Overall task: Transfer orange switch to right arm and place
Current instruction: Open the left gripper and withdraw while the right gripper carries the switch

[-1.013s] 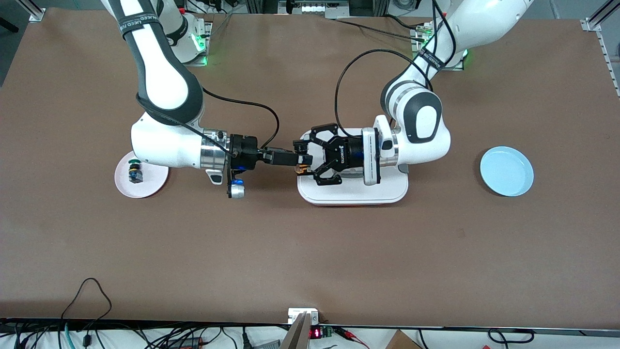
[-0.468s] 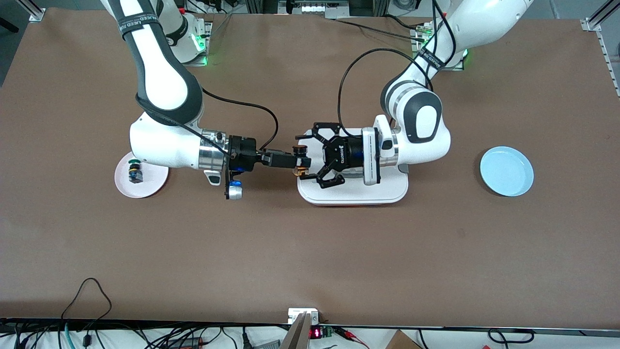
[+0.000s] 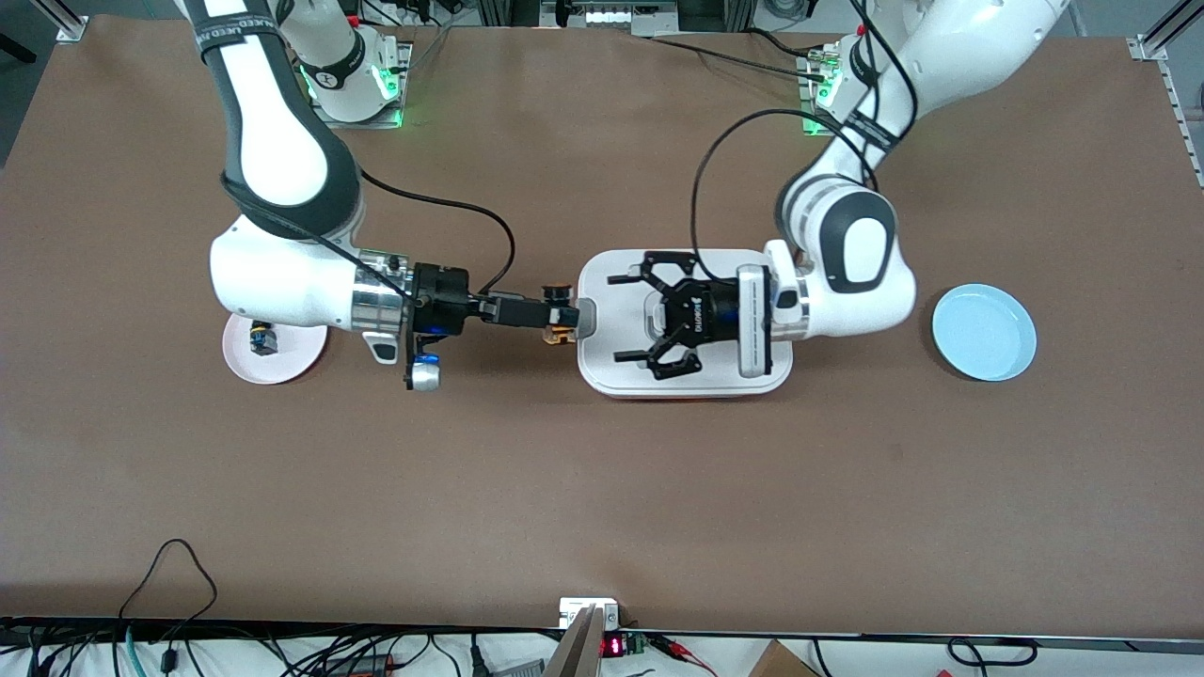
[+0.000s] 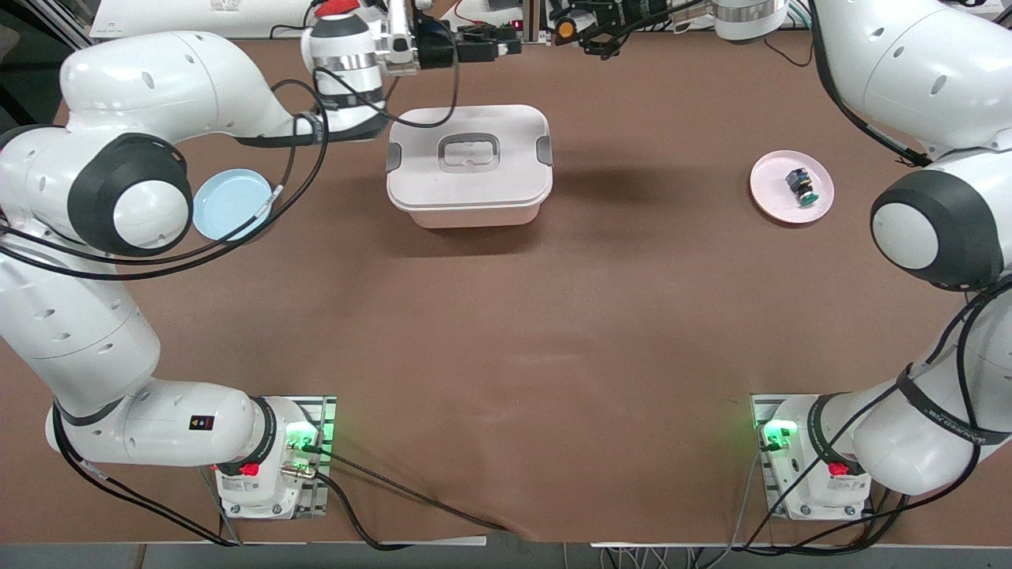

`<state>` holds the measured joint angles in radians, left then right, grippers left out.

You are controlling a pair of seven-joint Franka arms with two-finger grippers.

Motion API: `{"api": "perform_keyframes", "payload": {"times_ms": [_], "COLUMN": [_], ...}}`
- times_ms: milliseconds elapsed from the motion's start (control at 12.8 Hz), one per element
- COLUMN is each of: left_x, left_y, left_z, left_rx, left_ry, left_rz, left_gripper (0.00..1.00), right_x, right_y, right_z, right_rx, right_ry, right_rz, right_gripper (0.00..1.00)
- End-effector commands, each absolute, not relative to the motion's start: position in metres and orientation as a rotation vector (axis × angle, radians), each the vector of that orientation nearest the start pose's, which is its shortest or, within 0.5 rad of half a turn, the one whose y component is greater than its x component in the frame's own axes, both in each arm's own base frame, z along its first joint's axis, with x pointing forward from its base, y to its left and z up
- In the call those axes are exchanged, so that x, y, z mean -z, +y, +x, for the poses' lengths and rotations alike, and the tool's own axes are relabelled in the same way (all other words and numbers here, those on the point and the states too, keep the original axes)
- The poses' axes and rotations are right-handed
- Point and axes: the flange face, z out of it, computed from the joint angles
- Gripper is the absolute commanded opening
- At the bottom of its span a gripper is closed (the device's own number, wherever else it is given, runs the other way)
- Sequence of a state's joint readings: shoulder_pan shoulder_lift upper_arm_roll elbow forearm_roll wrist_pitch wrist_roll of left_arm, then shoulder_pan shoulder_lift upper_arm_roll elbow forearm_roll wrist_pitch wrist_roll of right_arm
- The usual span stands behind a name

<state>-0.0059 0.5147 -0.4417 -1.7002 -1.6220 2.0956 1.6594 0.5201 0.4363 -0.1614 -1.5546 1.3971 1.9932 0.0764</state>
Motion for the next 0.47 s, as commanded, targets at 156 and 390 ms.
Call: {"api": "perform_keyframes", "payload": {"times_ms": [156, 390], "left_x": [-0.403, -0.424], "left_y": [-0.214, -0.161], "left_z": [0.641, 0.646], "left_rx": [-0.463, -0.211], "left_ry": [-0.898, -0.9], "left_rz": [1.626, 1.759], "left_gripper": [1.0, 1.0], "right_x": [-0.468, -0.479], "right_y": [0.262, 0.227], "right_z": [0.622, 0.614], "right_rx": [-0.222, -0.13], "right_ry": [0.125, -0.099], "right_rz": [-2.268, -2.568], "right_gripper": [0.15, 0.15]}}
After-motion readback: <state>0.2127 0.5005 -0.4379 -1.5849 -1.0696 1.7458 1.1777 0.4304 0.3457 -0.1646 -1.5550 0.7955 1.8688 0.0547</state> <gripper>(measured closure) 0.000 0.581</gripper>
